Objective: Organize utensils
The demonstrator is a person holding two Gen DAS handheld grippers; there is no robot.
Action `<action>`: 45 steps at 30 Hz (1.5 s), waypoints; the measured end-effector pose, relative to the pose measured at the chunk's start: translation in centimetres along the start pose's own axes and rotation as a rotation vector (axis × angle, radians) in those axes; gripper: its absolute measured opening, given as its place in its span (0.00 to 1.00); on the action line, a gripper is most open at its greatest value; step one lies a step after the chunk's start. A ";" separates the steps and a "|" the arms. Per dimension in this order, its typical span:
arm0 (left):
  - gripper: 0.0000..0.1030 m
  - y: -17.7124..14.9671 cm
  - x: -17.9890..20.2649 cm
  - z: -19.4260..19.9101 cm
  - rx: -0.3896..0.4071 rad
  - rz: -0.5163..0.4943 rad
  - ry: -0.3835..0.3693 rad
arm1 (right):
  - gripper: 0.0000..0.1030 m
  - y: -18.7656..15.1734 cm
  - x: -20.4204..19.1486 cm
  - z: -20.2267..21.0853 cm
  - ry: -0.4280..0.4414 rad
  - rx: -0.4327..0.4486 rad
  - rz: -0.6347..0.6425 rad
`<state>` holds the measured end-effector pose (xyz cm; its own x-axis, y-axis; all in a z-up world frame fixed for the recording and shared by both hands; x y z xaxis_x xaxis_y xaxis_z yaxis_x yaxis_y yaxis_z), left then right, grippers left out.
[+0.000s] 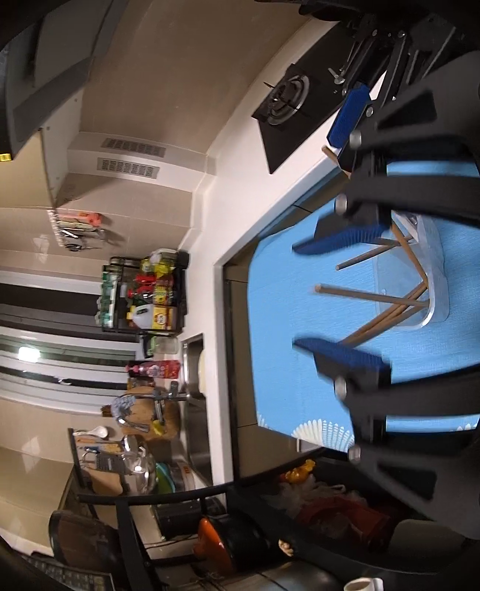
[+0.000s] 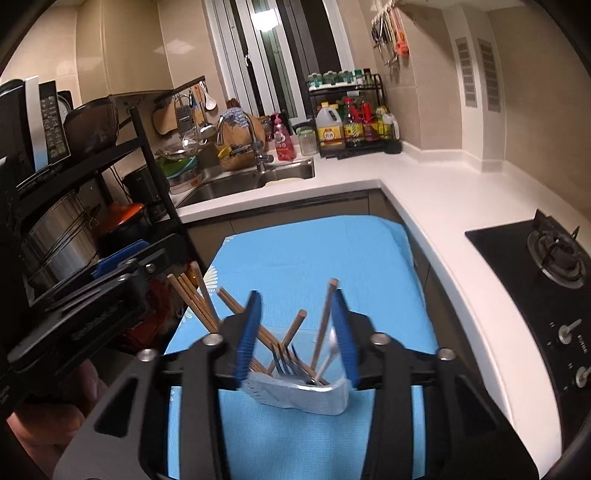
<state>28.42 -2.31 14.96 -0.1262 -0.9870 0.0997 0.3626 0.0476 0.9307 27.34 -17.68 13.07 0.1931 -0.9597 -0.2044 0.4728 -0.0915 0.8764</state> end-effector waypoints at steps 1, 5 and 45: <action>0.48 0.2 -0.1 0.8 0.009 0.005 -0.004 | 0.49 0.2 -0.1 0.9 -0.006 0.015 0.016; 0.52 0.0 -0.4 4.4 0.032 0.002 0.007 | 0.75 -0.2 0.4 4.7 -0.067 0.077 0.055; 0.93 -17.4 -1.1 9.3 -0.118 0.000 0.114 | 0.95 -14.3 1.8 7.7 -0.296 0.063 0.132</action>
<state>13.69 -0.64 1.96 -0.0231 -0.9983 0.0526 0.4695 0.0357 0.8822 14.28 -20.15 3.55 -0.0137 -0.9991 0.0401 0.4048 0.0311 0.9139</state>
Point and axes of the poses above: each gripper's, at about its wrist camera, not at the fingertips, and z roughly against the way its jaws point, x to its right, y to its top, the point moved 4 cm from there along -z, roughly the way its jaws point, and after that the axes turned 7 degrees about x, right-handed, at the moved point
